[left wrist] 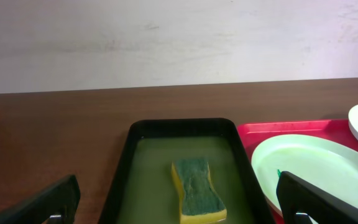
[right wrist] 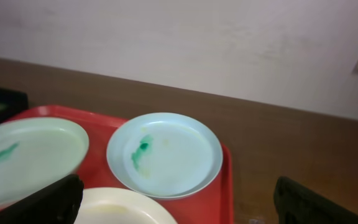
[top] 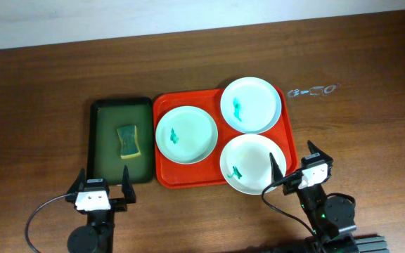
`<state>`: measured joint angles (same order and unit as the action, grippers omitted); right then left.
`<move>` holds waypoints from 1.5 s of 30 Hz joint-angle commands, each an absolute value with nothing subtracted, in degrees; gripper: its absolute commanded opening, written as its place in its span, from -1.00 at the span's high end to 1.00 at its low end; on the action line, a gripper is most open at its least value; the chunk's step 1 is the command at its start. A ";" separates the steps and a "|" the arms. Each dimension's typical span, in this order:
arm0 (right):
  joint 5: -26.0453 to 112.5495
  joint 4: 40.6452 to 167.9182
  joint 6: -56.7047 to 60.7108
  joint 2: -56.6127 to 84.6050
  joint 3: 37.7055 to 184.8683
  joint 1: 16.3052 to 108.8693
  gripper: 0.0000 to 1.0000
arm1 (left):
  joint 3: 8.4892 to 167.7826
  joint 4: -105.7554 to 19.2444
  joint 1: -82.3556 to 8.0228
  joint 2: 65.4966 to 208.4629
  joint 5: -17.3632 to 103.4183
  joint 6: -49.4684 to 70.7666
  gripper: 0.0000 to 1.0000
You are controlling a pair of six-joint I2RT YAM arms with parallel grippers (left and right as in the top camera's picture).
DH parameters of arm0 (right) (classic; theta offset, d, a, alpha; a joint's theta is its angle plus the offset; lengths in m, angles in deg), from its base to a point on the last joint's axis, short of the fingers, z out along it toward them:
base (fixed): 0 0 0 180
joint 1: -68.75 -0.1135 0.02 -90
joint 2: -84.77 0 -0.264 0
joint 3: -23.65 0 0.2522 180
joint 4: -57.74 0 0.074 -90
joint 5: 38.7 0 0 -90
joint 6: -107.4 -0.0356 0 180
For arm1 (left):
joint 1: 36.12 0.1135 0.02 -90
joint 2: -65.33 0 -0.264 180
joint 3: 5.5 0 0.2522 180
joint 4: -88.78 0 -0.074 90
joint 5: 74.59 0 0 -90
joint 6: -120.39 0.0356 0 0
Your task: Clean dirty plates on tray and stack at the side
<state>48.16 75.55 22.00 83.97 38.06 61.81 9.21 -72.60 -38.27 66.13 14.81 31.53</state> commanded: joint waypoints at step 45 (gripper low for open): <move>31.18 138.87 4.87 5.83 109.48 61.96 0.31 | 91.06 -10.26 -38.49 135.02 25.69 31.05 -0.52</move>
<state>31.68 139.44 5.68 11.38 107.36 61.81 89.88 -11.09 -38.27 132.16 25.08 31.25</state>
